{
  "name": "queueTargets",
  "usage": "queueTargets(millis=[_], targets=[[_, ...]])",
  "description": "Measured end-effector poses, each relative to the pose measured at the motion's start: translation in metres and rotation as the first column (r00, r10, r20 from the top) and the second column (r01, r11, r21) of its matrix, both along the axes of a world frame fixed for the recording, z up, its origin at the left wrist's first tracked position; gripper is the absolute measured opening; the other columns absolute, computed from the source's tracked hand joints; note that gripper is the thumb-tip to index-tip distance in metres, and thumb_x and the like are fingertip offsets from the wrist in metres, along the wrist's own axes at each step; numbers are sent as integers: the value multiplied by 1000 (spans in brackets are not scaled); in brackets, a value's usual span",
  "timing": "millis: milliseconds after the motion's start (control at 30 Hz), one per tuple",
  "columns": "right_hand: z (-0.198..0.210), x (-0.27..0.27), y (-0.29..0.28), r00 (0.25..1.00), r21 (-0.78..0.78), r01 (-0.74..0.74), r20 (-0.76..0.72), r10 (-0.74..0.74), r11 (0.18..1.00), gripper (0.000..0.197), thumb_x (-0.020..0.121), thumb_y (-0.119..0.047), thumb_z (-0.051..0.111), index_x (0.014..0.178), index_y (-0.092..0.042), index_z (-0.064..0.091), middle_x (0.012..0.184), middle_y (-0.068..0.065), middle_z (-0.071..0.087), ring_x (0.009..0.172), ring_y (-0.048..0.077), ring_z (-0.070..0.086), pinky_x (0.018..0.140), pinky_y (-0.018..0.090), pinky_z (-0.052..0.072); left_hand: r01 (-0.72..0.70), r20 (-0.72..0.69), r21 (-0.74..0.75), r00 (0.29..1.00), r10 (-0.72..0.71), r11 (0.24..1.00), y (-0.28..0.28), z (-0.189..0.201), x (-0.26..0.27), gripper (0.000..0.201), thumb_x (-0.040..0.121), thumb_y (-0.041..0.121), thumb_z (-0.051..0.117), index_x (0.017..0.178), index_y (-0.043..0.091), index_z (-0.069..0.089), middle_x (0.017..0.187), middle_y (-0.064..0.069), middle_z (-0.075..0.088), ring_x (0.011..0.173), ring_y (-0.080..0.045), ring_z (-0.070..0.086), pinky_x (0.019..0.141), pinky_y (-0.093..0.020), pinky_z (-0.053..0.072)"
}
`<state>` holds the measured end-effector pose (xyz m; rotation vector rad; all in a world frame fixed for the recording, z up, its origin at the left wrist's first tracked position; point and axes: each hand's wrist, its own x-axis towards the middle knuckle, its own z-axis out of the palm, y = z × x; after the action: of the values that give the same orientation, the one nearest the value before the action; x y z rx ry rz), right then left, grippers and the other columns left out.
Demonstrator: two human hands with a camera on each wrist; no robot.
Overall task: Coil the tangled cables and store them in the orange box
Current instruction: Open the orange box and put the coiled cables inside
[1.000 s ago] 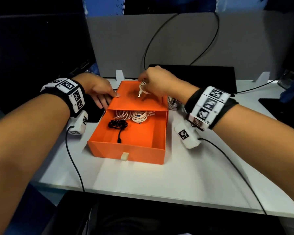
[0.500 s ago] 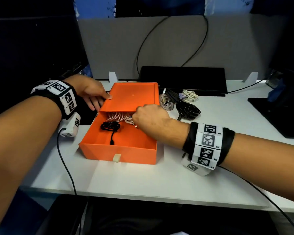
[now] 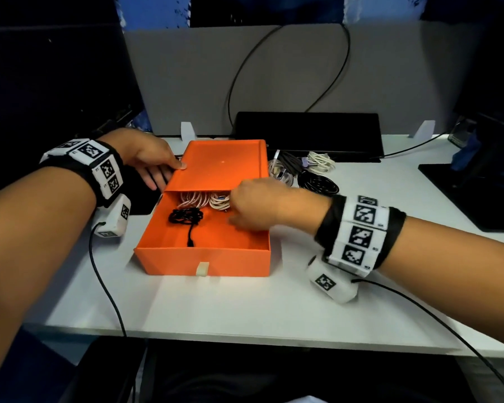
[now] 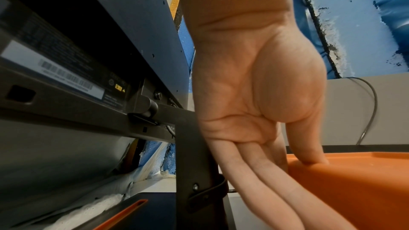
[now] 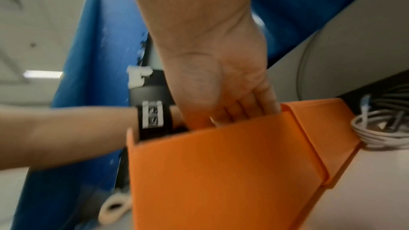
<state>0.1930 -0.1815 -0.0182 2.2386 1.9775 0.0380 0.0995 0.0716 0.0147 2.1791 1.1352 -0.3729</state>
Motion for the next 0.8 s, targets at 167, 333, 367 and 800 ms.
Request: queueTargets(millis=[167,333,367,800], targets=[[27,59,4,950,361,312,-97,-298,879,25,99,-30,49,100,-11,66,106,15,69,96,40,68,72,38,47,0,5,3,1000,0,1000,1,0,-1,42,107,36,51,115,-1,69,99,-15,79,82,-29,78,66,-37,62],[-13,90,22,928,14,371,-9,-371,928,32,95,-12,60,127,-10,64,110,9,70,88,29,70,60,32,46,-8,-15,-6,1000,8,1000,1,0,1,43,107,36,51,118,-2,68,100,-16,79,83,-30,78,61,-34,62],[-19,91,26,929,-28,370,-18,-370,929,36,95,-8,59,131,-8,62,108,10,70,78,25,68,51,31,46,-11,-14,-5,1000,11,1000,1,0,1,44,107,36,51,118,-2,68,100,-16,78,83,-30,78,60,-33,61],[14,118,28,679,164,584,-635,-369,795,35,106,-15,49,73,-7,59,63,9,66,46,19,59,42,25,49,11,1,-18,1000,-11,1000,3,0,-2,43,106,38,51,116,0,69,100,-15,79,83,-29,78,66,-36,63]])
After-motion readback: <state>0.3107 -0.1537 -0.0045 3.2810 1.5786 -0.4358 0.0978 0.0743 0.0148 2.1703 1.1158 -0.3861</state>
